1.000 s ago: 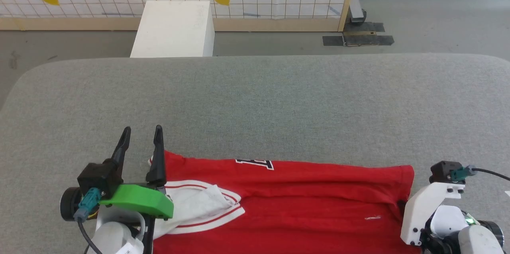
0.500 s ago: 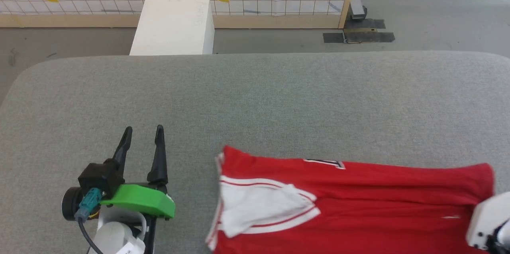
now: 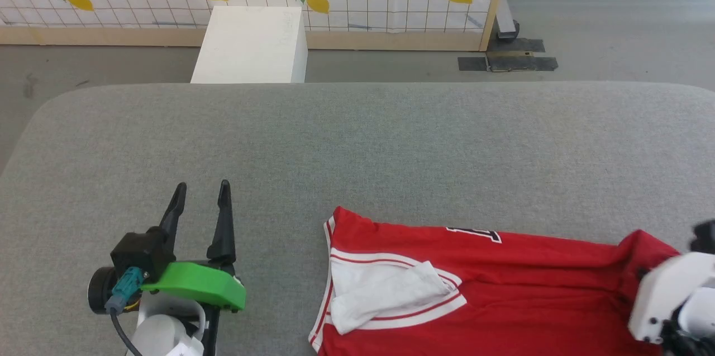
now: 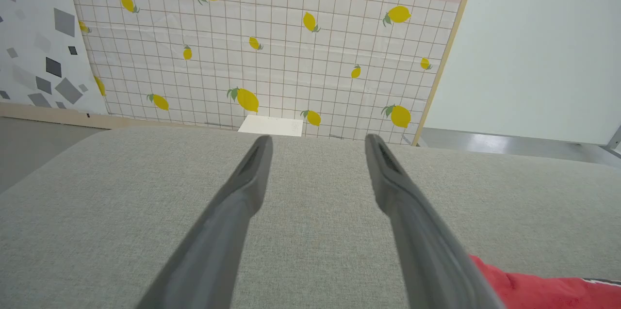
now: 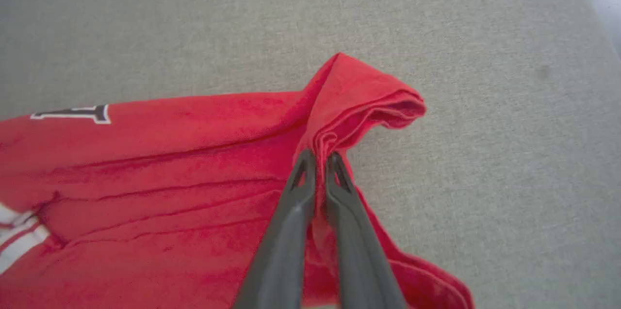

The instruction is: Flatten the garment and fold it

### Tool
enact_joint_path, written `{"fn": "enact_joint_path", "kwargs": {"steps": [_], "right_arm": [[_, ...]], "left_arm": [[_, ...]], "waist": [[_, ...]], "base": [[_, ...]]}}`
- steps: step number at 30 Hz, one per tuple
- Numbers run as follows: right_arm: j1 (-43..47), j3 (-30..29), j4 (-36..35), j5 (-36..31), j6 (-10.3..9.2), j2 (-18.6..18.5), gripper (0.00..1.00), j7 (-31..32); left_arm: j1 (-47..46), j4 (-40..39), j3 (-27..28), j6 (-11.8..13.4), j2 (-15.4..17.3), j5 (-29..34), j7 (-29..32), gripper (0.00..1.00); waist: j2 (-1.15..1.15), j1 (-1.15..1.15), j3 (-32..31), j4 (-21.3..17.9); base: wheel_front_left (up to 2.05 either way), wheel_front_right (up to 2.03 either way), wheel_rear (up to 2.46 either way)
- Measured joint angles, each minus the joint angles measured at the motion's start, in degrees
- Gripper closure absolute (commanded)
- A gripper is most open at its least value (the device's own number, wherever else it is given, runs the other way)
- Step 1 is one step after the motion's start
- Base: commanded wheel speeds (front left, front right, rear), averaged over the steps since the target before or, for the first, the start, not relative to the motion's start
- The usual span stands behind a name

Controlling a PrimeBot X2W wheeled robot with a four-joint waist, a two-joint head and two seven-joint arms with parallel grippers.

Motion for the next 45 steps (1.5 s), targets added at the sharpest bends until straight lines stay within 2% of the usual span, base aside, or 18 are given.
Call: {"fn": "enact_joint_path", "kwargs": {"steps": [4,7,9,12,16,23,31,32,33,34,39,42,45], "right_arm": [[4.20,9.73,-14.60,6.44,0.00,-0.03,1.00,6.73],[5.39,17.02,-21.85,6.84,0.00,-0.02,1.00,9.54],[5.33,22.65,-25.04,6.24,0.00,-0.04,1.00,10.79],[3.75,29.41,-25.39,4.97,0.00,-0.01,1.00,11.10],[-0.95,35.71,-20.81,3.79,0.00,-0.03,1.00,9.26],[-8.95,45.55,-8.06,6.77,0.00,-0.03,1.00,2.49],[-16.12,52.16,7.80,10.85,0.00,-0.02,1.00,-3.45],[-16.55,52.49,9.07,11.34,0.00,-0.03,0.78,-4.06],[-17.06,53.09,10.47,11.67,0.00,-0.05,0.49,-4.64],[-17.49,53.72,11.74,12.50,0.00,-0.05,0.00,-4.95],[-17.65,54.44,14.12,15.52,0.00,-0.05,0.00,-8.28],[-17.60,53.15,12.67,17.72,0.00,-0.03,0.00,-14.03],[-17.31,50.00,9.22,19.35,0.00,-0.01,0.00,-22.59]], "left_arm": [[0.01,-0.03,0.16,-0.04,-0.12,0.13,-0.01,0.00],[-0.04,-0.03,0.10,-0.09,-0.21,0.14,-0.01,0.00],[-0.16,-0.02,0.08,-0.10,-0.29,0.19,0.00,0.00],[-0.37,0.01,-0.08,-0.24,-0.37,0.40,0.00,0.00],[-1.05,0.07,-0.33,-0.52,-0.44,0.76,-0.01,0.00],[-2.30,0.04,-0.59,-0.53,-0.58,1.04,-0.01,0.00],[-3.30,0.32,-1.29,-0.55,-0.79,1.04,-0.01,0.00],[-3.39,0.38,-1.30,-0.55,-0.80,1.03,0.00,0.00],[-3.47,0.46,-1.31,-0.55,-0.81,1.03,0.00,0.00],[-3.53,0.55,-1.33,-0.55,-0.83,1.03,-0.01,0.00],[-3.58,0.67,-1.22,-0.56,-0.91,1.04,-0.01,0.00],[-3.57,0.73,-0.99,-0.58,-0.93,1.04,-0.01,0.00],[-3.53,0.76,-0.67,-0.58,-0.97,1.05,-0.01,0.00]], "waist": [[0.00,0.00,0.20,0.16],[0.00,0.00,0.56,0.38],[0.00,0.00,0.95,0.63],[0.00,0.00,1.46,1.05],[0.00,0.00,2.14,1.78],[0.00,0.00,3.70,3.28],[0.00,0.00,5.51,5.22],[0.00,0.00,5.66,5.39],[0.00,0.00,5.81,5.58],[0.00,0.00,5.93,5.76],[0.00,0.00,5.94,5.77],[0.00,0.00,5.51,5.37],[0.00,0.00,4.85,4.75]], "base": [[0.00,0.00,0.00],[0.00,0.00,0.00],[0.00,0.00,0.00],[0.00,0.00,0.00],[0.00,0.00,0.00],[0.00,0.00,0.00],[0.00,0.00,0.00],[0.00,0.00,0.00],[0.00,0.00,0.00],[0.00,0.00,0.00],[0.00,0.00,0.00],[0.00,0.00,0.00],[0.00,0.00,0.00]]}}
